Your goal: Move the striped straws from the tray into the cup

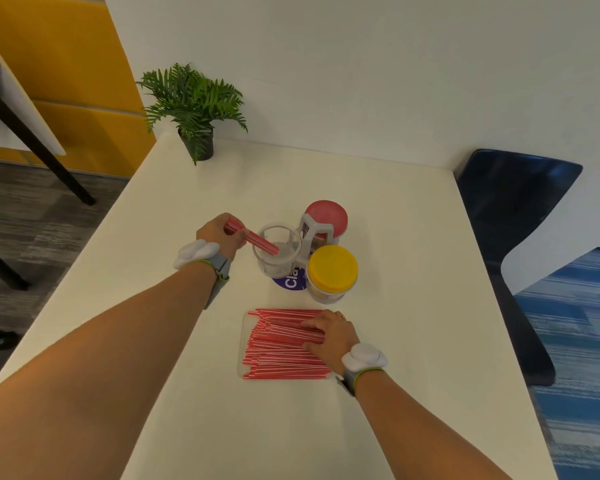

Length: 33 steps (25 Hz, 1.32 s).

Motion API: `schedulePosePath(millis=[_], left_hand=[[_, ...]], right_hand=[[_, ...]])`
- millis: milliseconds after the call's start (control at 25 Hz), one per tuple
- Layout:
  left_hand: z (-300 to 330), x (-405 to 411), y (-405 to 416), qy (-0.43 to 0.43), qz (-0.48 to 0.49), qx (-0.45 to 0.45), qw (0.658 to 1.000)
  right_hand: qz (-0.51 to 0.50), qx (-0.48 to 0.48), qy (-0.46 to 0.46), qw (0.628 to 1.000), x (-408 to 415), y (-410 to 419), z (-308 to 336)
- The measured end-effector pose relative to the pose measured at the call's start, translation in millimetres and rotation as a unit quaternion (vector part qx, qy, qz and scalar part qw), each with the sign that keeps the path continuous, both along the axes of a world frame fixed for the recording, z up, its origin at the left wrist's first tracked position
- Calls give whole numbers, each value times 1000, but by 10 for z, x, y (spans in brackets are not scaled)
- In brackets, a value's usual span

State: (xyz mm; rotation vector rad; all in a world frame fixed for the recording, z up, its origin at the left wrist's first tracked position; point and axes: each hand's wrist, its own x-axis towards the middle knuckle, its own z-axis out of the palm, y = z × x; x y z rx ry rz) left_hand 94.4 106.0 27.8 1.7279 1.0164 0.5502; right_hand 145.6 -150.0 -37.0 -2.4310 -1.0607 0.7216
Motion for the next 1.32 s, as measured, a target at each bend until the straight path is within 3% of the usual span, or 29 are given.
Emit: schedulePosePath(millis=[280, 760, 880, 1000, 1080, 1320], left_hand=[[-147, 94, -176, 98, -42, 54, 993], [-265, -346, -444, 75, 3, 39, 996], [-318, -468, -615, 78, -74, -38, 994], [-291, -519, -809, 68, -168, -174, 968], [-253, -544, -908, 51, -187, -218, 956], [-297, -600, -946, 33, -147, -200, 968]], right_hand=[[16, -3, -6, 1000, 19, 21, -36], [-36, 46, 27, 998, -46, 44, 12], [-76, 83, 40, 993, -89, 54, 92], [-102, 114, 63, 986, -115, 109, 196], [-93, 123, 60, 986, -141, 145, 264], [-76, 153, 83, 982, -209, 190, 344]])
